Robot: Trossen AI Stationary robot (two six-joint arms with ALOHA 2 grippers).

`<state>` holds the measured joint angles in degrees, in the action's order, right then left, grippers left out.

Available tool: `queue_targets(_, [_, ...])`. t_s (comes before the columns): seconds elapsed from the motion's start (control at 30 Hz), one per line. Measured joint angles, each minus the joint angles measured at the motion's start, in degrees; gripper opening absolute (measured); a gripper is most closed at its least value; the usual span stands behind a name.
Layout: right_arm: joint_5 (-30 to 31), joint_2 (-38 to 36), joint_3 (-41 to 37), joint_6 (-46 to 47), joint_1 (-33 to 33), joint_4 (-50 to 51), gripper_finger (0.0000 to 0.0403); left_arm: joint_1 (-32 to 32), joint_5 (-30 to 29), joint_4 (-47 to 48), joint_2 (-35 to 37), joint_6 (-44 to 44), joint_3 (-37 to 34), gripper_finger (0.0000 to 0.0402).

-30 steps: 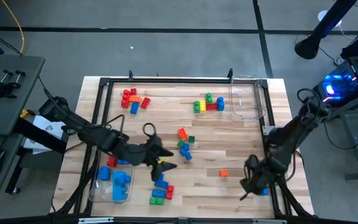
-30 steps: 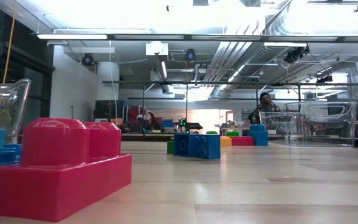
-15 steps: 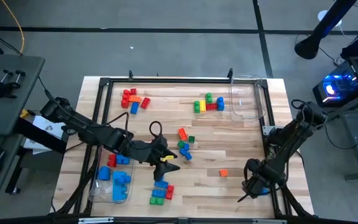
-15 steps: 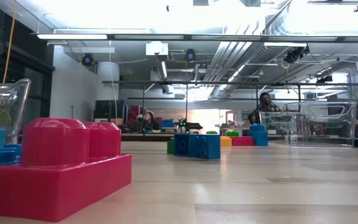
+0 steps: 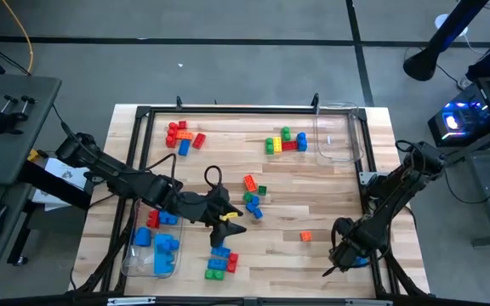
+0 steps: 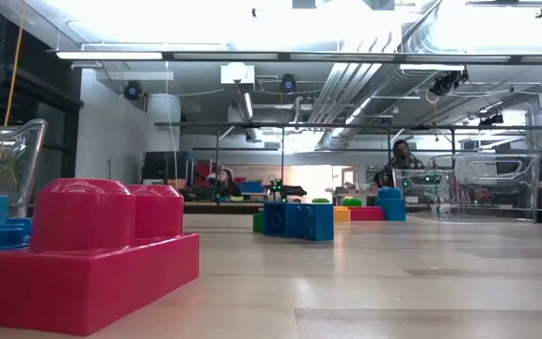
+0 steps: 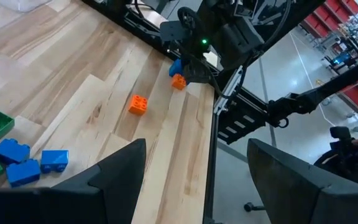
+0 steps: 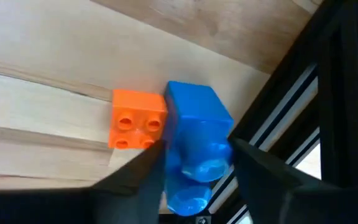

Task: Sort blocks by size
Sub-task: Put the large blue game piece into the bottom transparent bin

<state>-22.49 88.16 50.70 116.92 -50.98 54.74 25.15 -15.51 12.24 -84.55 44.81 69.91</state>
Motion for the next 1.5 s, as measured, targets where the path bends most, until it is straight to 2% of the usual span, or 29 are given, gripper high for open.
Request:
queue_targets(0.1, [0.09, -0.09, 0.11, -0.48, 0.01, 0.06, 0.0108, 0.0, 0.28, -0.41, 0.41, -0.06, 0.0, 0.0266])
queue_targets(0.13, [0.14, -0.09, 0.13, -1.06, 0.02, 0.1, 0.01, 0.0, 0.37, -0.24, 1.0, -0.46, 0.0, 0.0266])
queue_targets(0.3, [3.44, -0.38, 1.6, -3.7, 0.11, 2.58, 0.01, -0.69, 0.33, -0.97, 4.93, -4.55, 0.0, 0.0266])
queue_targets(0.43, [4.14, -0.87, 6.49, -7.57, 0.66, 11.6, 0.01, -1.72, -0.09, -1.06, 9.93, -9.04, 0.0, 0.0266])
queue_targets(0.47, [4.93, -0.87, 8.34, -8.44, 0.91, 14.66, 0.009, -2.0, -0.3, -1.06, 11.24, -10.16, 0.0, 0.0266])
queue_targets(0.5, [6.31, -0.87, 10.47, -9.61, 1.3, 17.67, 0.0058, -2.27, -0.7, -1.09, 12.5, -11.26, 0.0, 0.0266])
queue_targets(0.63, [16.54, -0.92, 19.19, -11.46, 3.9, 27.01, 0.0006, -2.32, -4.16, -0.27, 17.43, -14.97, 0.0, 0.0266])
queue_targets(0.8, [38.49, -0.94, 27.26, -14.5, 8.23, 25.19, 0.0004, -2.16, -9.0, 0.35, 22.5, -16.06, 0.02, 0.0266])
queue_targets(0.9, [41.6, -0.81, 28.39, -19.35, 11.76, 23.67, 0.0, -1.75, -10.71, 0.34, 24.15, -15.99, 0.04, 0.0266])
queue_targets(1.0, [41.47, -0.76, 28.26, -23.44, 13.87, 24.19, 0.0007, -1.68, -11.25, 0.71, 24.52, -15.95, 0.04, 0.0266])
queue_targets(1.1, [38.42, -0.76, 28.24, -26.28, 14.47, 25.57, 0.0024, -1.68, -11.27, 2.54, 24.18, -14.26, 0.06, 0.0266])
queue_targets(1.23, [34.75, -0.76, 27.91, -27.15, 13.47, 27.49, 0.0067, -1.68, -11.37, 6.02, 22.89, -11.55, 0.07, 0.0266])
queue_targets(1.33, [28.0, -0.76, 24.66, -26.86, 12.04, 26.35, 0.0119, -1.68, -11.37, 7.56, 21.57, -9.93, 0.07, 0.0266])
queue_targets(1.5, [13.12, -0.73, 14.6, -27.85, 8.73, 21.87, 0.022, -1.68, -10.54, 7.57, 19.37, -9.48, 0.05, 0.0266])
